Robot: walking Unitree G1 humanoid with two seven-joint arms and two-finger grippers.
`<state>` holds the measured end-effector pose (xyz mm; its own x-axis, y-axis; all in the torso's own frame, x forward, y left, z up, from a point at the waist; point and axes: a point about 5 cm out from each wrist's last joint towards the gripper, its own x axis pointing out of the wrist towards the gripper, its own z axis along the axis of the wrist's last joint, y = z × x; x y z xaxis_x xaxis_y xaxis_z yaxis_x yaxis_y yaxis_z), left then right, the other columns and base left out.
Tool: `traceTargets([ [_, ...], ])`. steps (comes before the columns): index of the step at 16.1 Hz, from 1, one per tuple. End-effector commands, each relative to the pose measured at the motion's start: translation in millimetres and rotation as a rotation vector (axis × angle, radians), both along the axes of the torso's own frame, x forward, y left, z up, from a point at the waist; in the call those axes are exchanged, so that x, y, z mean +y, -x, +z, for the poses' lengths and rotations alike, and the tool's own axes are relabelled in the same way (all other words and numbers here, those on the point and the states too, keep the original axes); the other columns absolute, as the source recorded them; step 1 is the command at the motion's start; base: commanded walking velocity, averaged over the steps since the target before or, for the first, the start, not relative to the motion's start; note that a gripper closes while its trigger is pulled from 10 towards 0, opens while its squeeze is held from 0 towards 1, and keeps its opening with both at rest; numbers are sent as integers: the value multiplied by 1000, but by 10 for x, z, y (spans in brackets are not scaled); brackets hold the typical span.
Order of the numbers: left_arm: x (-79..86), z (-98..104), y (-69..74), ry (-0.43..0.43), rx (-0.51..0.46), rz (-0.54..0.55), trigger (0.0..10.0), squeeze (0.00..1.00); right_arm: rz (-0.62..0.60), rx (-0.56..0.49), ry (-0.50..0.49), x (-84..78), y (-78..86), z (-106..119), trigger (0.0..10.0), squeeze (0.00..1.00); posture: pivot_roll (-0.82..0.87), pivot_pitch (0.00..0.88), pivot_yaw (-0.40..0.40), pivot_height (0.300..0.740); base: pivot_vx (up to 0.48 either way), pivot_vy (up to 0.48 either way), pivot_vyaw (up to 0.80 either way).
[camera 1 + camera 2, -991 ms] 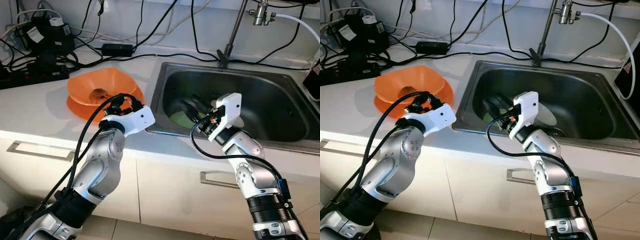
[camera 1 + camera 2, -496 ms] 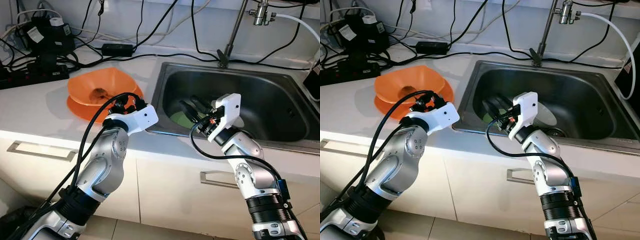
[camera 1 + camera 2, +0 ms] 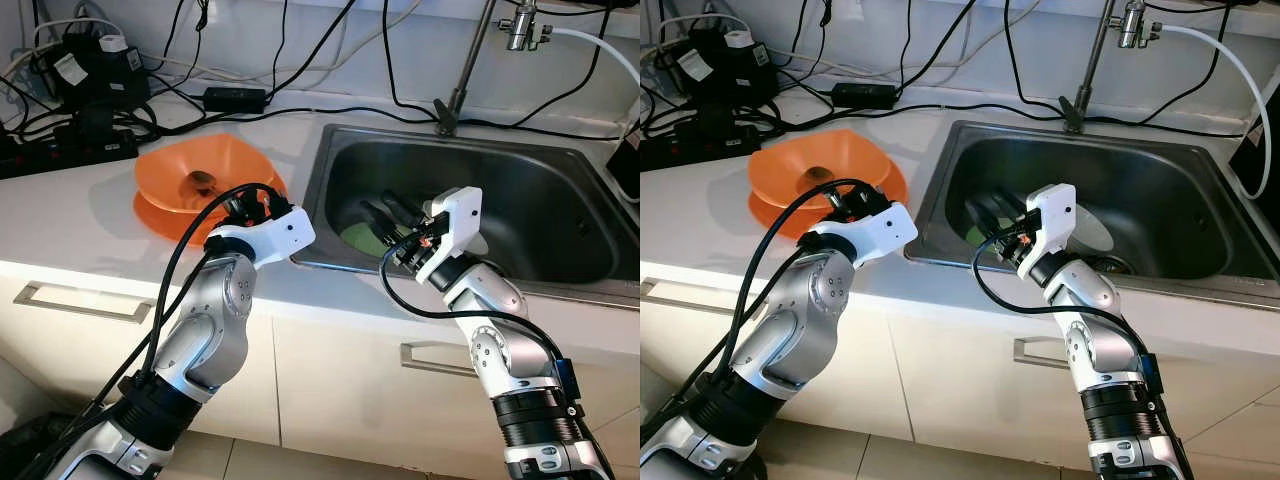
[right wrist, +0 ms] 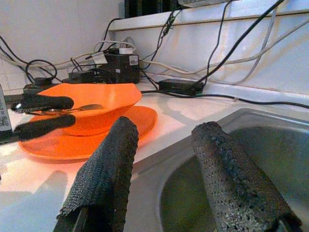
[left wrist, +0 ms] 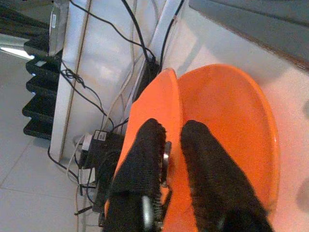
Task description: Kitchen organization
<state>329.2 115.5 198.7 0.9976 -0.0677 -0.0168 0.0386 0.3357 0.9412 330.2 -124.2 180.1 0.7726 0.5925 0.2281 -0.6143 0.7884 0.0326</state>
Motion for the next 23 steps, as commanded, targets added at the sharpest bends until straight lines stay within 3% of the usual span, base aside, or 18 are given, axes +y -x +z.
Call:
traceTargets([
  [1, 6, 86, -29, 2, -41, 6, 0, 0, -13, -9, -2, -21, -10, 41, 10000, 0, 67, 39, -40, 740, 0, 0, 0],
  [6, -35, 297, -13, 40, -210, -28, 0, 0, -20, -9, -4, -31, -19, 42, 10000, 0, 65, 32, -39, 740, 0, 0, 0],
  [7, -51, 380, 5, 57, -251, -30, 9098, 0, -20, -10, -4, -31, -20, 43, 10000, 0, 67, 31, -42, 740, 0, 0, 0],
  [8, -58, 427, 13, 69, -271, -30, 10000, 0, -20, -10, -4, -30, -22, 45, 10000, 0, 67, 31, -42, 740, 0, 0, 0],
  [15, -71, 384, 15, 105, -255, -41, 10000, 0, -21, -11, -4, -29, -32, 51, 10000, 0, 67, 30, -46, 740, 0, 0, 0],
  [17, -61, 340, 19, 213, -228, -32, 10000, 0, -22, -11, -5, -24, -30, 51, 10000, 0, 68, 34, -46, 740, 0, 0, 0],
  [18, -59, 335, 23, 228, -236, -26, 10000, 0, -21, -9, -7, -18, -28, 48, 10000, 0, 68, 35, -45, 740, 0, 0, 0],
  [23, -40, 367, 29, 201, -265, -17, 10000, 0, -21, -4, -8, -17, -19, 34, 10000, 0, 67, 38, -45, 740, 0, 0, 0],
])
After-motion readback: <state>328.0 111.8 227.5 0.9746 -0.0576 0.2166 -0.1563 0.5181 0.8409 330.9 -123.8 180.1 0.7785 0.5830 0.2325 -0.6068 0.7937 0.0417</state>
